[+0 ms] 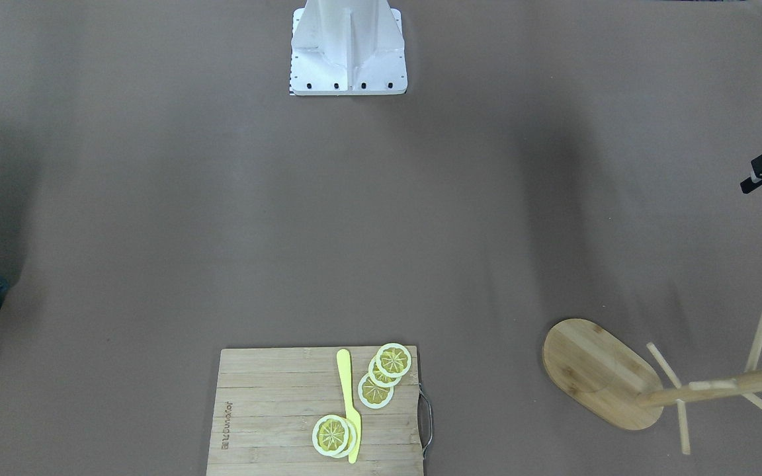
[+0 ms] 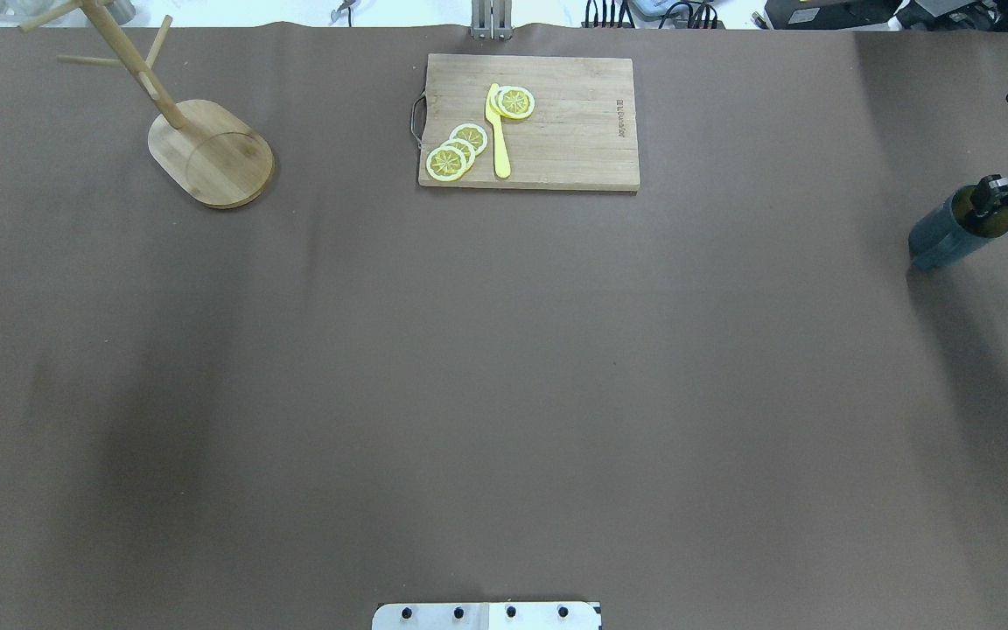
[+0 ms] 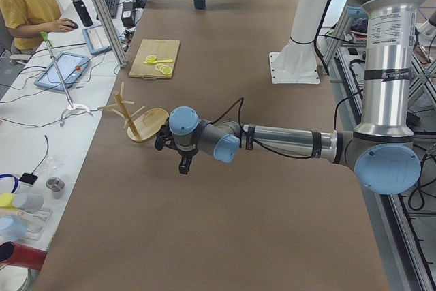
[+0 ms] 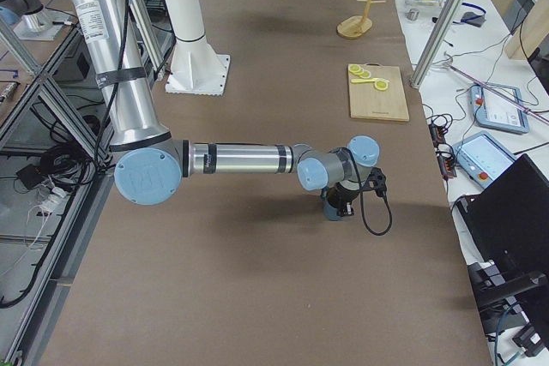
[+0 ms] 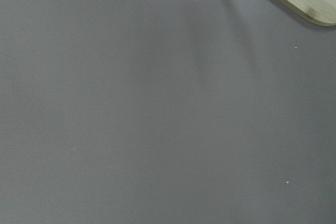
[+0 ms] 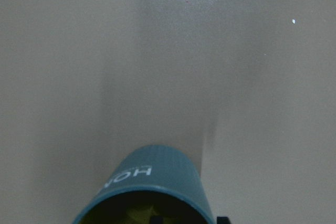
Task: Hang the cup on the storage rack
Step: 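Lower the right gripper onto the teal mug and grasp its rim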
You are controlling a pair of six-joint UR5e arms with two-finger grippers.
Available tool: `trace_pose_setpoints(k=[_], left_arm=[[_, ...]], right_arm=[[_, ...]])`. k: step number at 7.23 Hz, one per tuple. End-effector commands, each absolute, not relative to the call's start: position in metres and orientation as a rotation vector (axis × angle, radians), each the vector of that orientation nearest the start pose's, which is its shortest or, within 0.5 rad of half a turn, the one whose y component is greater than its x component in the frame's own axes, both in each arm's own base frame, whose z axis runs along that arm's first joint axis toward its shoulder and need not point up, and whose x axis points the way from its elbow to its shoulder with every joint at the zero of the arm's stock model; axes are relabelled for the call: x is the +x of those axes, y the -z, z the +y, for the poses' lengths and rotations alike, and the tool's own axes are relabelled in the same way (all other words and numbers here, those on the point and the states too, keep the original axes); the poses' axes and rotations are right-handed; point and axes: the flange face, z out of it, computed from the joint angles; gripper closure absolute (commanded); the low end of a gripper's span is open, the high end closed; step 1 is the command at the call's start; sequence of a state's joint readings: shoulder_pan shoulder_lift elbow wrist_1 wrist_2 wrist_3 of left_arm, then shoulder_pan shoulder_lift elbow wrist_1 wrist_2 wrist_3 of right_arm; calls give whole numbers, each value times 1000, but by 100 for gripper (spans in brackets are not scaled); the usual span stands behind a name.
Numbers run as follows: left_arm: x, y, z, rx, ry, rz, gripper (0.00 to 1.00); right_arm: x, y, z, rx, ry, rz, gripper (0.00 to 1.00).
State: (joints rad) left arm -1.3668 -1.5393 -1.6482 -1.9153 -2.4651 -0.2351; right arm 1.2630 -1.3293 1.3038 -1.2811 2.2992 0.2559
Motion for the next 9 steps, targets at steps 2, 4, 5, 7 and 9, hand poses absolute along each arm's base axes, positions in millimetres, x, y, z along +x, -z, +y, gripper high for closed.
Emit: trace_pose_setpoints(k=[2, 4, 5, 7, 9], left_arm=[[46, -589, -496, 163, -145, 940, 2], [46, -586, -496, 167, -147, 943, 2], [47, -586, -496, 175, -155, 942, 2], [47, -586, -496, 198, -166, 944, 2], [47, -584, -497, 199, -167, 946, 2]], right_arm=[[-121, -616, -606, 79, 156, -745, 100], [-156, -550, -608, 105, 113, -794, 100], [-214, -508, -591, 48, 5, -828, 100], [-295, -413, -549, -17, -108, -925, 100], [-404, -310, -500, -78, -232, -968, 100]])
